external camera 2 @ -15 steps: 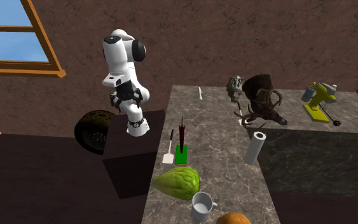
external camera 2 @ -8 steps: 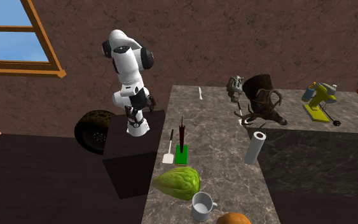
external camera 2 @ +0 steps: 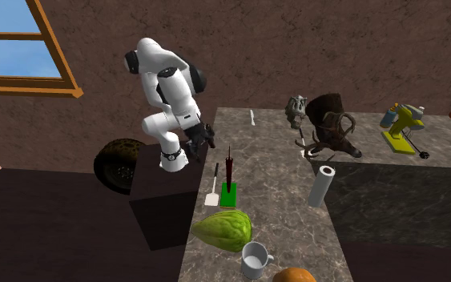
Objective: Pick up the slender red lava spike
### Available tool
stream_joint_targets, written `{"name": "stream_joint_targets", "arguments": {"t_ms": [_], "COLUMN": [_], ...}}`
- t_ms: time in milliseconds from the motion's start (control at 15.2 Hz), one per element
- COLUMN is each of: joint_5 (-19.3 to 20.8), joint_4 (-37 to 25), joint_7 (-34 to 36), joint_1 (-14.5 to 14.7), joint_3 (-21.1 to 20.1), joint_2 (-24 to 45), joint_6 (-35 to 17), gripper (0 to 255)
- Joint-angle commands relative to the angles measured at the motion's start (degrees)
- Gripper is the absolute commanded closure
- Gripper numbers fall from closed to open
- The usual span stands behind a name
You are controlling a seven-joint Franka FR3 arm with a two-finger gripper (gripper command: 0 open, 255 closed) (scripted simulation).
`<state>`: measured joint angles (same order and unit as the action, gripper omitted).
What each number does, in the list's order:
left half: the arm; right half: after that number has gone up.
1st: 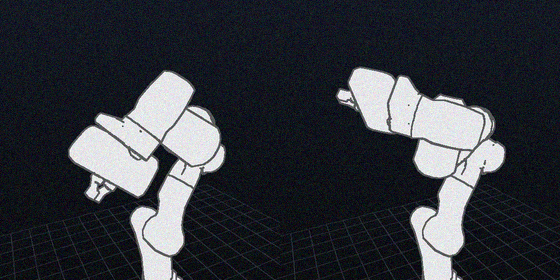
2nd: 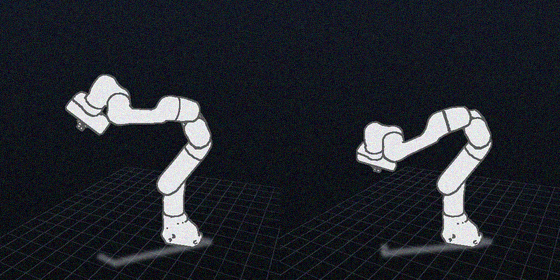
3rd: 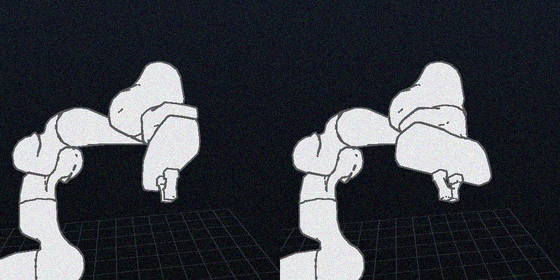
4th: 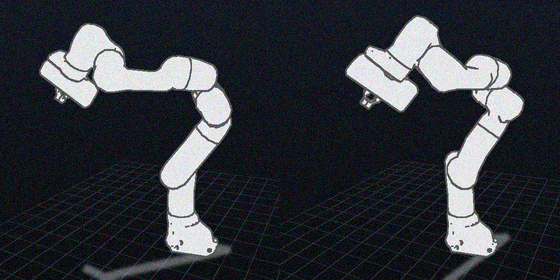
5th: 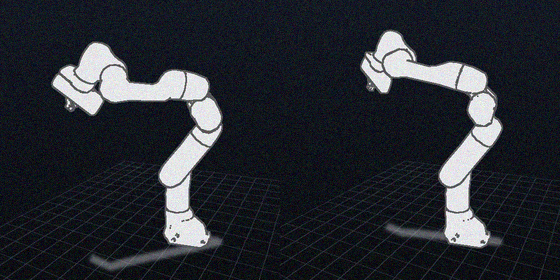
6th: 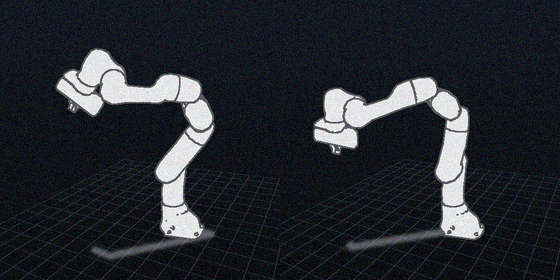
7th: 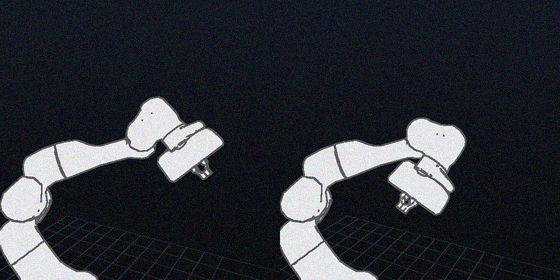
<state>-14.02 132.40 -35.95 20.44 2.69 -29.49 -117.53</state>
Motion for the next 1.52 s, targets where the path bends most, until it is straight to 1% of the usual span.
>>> {"name": "stream_joint_targets", "arguments": {"t_ms": [0, 264, 330, 792, 924, 990, 1452], "joint_5": [-2.3, -6.8, -7.3, -8.8, -8.8, -8.8, -8.8], "joint_4": [-0.3, -1.7, -1.9, 3.0, 3.0, 2.9, 3.0], "joint_7": [-4.1, -12.6, -13.5, -15.8, -15.8, -15.8, -15.8], "joint_1": [2.6, 7.6, 8.1, 8.6, 8.6, 8.6, 8.5], "joint_3": [0.0, 0.3, 0.3, 0.4, 0.4, 0.4, 0.4], "joint_2": [1.5, 4.8, 5.1, 6.0, 6.0, 6.1, 6.0], "joint_6": [-2.5, -6.4, -6.7, -12.3, -12.3, -12.3, -12.2], "gripper": [0, 0, 0, 0, 0, 255, 255]}}
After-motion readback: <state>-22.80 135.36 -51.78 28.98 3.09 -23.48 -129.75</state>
